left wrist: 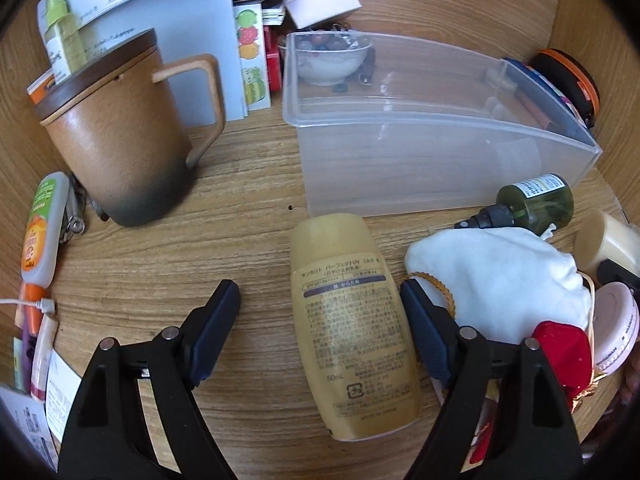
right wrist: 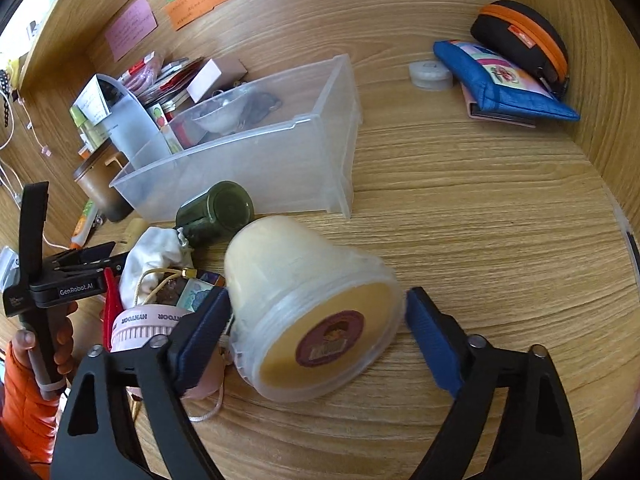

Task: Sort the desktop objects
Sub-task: 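Grasp the cream tub with the right tool while the left grasps the yellow sunscreen bottle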

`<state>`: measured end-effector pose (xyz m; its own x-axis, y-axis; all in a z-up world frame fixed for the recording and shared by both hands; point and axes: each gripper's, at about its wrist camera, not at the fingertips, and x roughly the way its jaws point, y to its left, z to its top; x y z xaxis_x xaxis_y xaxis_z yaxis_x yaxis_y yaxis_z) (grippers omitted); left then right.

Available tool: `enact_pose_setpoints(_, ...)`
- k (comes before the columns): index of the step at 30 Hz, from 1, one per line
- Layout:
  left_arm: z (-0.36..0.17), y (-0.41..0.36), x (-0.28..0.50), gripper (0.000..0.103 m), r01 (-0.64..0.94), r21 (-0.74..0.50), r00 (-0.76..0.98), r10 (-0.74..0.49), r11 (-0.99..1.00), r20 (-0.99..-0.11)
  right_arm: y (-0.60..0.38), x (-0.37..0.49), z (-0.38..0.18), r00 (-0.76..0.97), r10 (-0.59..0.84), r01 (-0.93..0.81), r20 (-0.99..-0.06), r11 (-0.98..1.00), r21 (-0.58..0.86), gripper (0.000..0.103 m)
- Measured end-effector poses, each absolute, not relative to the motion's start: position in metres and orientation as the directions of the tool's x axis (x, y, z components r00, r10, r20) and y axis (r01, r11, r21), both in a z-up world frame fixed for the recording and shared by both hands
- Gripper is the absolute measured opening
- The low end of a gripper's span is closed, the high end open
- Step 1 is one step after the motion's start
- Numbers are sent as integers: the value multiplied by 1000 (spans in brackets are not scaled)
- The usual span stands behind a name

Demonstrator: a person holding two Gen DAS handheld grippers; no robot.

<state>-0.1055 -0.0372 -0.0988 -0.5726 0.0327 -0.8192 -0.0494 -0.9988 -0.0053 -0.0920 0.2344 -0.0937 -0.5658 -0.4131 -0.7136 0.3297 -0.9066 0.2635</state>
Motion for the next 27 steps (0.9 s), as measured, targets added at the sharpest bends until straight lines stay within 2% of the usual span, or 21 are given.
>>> enact_pose_setpoints(3,-99,-34,-105,76,-64,-4,-580,41,-998,-814,228,-91,-94,-572,-402,339,-715,-910,240,76)
enact_pose_setpoints(7,-96,-24,-104,53,-108,5,-591,60,-994,-804,229,-87,-93,-586,-400,333,-704,-912,240,72)
enact_pose_setpoints(8,-95,-21,-103,51,-114,13,-594,58,-993,-802,231,-88,-93,-587,-404,329,-702,-911,248,72)
enact_pose_setpoints(16,-93,-27,-98,49,-90,-4,-612,58,-996,-789,233,-79,-81,-623,-380,318,-683,-922,222,67)
enact_pose_setpoints(24,-76,-41,-73,49,-70,-50,-669,84,-996,-738,231,-73,-64,-652,-369,320,-662,-926,201,61)
enact_pose_setpoints(25,-73,-42,-70,49,-70,-53,-676,87,-996,-732,230,-73,-64,-651,-372,323,-662,-925,202,56)
enact_pose_setpoints(27,-66,-46,-62,48,-72,-55,-696,90,-996,-713,227,-72,-64,-641,-377,330,-669,-922,204,56)
